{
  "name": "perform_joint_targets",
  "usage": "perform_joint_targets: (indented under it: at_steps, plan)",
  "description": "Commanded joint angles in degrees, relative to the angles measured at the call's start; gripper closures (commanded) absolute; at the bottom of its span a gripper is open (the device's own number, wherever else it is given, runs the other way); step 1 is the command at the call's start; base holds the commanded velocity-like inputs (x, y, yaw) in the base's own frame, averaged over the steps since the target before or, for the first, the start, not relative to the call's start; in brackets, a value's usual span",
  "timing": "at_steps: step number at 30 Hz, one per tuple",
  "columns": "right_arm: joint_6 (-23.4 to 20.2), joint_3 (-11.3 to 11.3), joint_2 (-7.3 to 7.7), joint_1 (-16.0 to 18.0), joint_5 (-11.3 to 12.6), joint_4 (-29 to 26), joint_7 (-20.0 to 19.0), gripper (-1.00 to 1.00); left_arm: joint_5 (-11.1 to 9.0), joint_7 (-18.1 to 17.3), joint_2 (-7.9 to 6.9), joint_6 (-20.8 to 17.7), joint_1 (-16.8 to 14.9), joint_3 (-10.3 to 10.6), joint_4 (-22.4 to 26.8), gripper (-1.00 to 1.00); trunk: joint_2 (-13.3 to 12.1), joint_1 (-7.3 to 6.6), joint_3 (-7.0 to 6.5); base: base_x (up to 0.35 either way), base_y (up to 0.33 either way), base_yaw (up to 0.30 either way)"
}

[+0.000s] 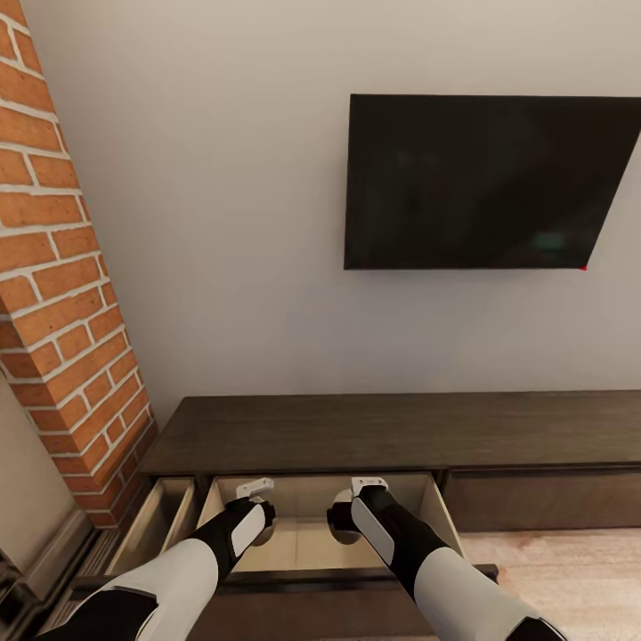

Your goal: Place each of the two pumpkins and all three candles from the living room inside a cabinet in the living room (use any cabinet), then make sure every cabinet is closed, and position the cauldron so it is next to a table in the living room.

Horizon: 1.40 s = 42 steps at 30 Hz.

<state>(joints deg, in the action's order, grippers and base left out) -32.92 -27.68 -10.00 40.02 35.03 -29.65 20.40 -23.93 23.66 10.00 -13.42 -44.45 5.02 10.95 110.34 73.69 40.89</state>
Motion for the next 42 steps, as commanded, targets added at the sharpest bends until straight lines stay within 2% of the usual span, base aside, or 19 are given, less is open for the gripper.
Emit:
perform_joint_targets:
  at_steps: [1, 32, 42]
  plan:
    - [-0.1, -0.2, 0.0, 0.1, 0.4, -0.1, 0.5, 1.0, -0.3, 0.4, 0.0, -0.3, 0.0, 0.5, 0.1, 1.0, 0.4, 0.22, 0.24, 0.0, 0.0, 0.0]
    - [1.8, -0.3, 0.0, 0.1, 0.5, -0.1, 0.4, 1.0, -0.5, 0.4, 0.0, -0.4, 0.0, 0.5, 0.3, 1.0, 12.9, 7.03, 5.81, 0.0, 0.0, 0.0]
    - [3.0, -0.3, 0.0, 0.0, 0.5, -0.1, 0.4, 1.0, -0.5, 0.4, 0.0, -0.4, 0.0, 0.5, 0.4, 1.0, 12.9, 7.03, 5.81, 0.029, 0.008, 0.0]
